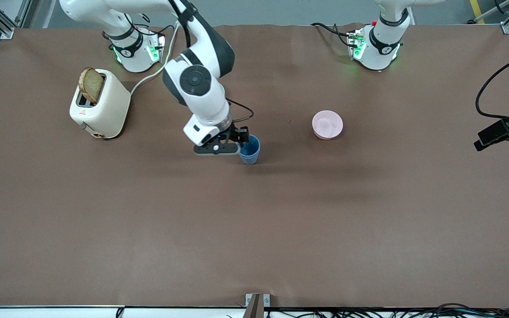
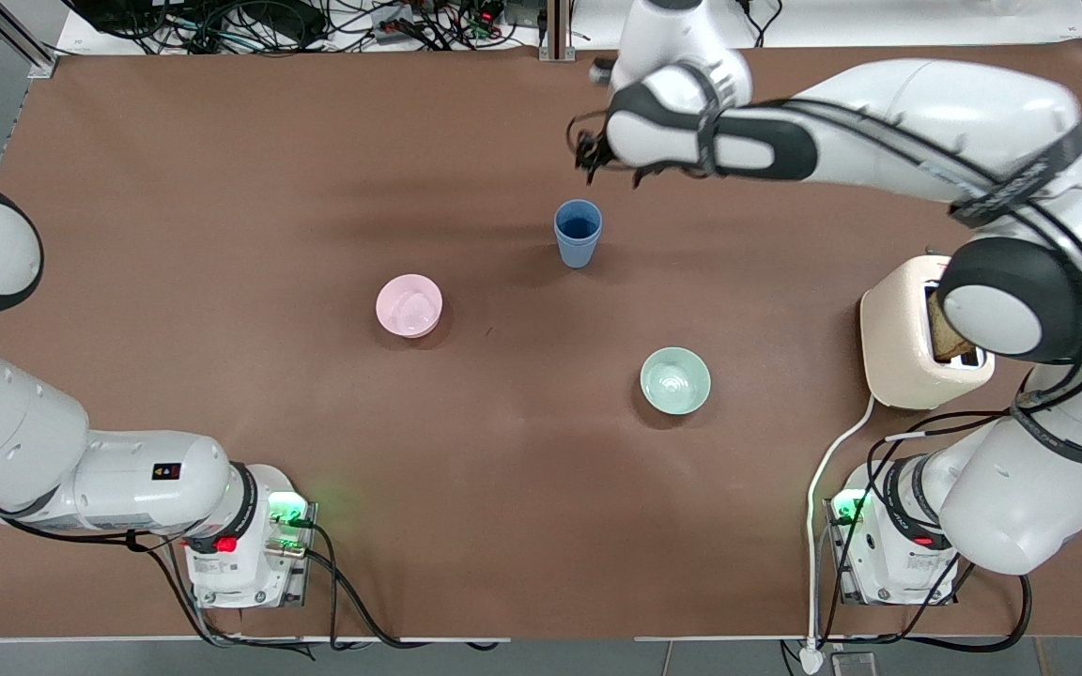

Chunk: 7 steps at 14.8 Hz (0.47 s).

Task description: Stack blue cups with both arms

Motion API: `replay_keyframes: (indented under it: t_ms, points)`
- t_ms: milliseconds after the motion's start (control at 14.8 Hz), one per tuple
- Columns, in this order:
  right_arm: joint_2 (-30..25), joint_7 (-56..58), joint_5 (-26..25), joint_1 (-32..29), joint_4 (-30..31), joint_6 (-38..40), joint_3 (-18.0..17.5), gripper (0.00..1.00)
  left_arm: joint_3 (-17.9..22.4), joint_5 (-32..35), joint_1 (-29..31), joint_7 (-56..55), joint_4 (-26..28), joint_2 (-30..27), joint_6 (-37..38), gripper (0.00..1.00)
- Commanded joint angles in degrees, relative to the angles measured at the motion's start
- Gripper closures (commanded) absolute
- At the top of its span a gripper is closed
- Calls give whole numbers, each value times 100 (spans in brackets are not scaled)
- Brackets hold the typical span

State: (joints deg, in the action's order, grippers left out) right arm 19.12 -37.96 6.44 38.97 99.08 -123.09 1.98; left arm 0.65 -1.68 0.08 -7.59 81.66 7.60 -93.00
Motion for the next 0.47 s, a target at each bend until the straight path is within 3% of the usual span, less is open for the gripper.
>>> replay_keyframes:
  t_ms: [0,135,406]
  points:
    - [-1030,-28,-90,-818,199,758,-66,3,32,-25,-43,230,61,-144,98,0]
    - [-1418,182,-160,-1424,217,1128,-66,3,40,-78,-25,793,61,-162,98,0]
    - [-1928,1587,-284,-2716,208,1734,-66,3,49,-43,-34,505,52,-171,80,0]
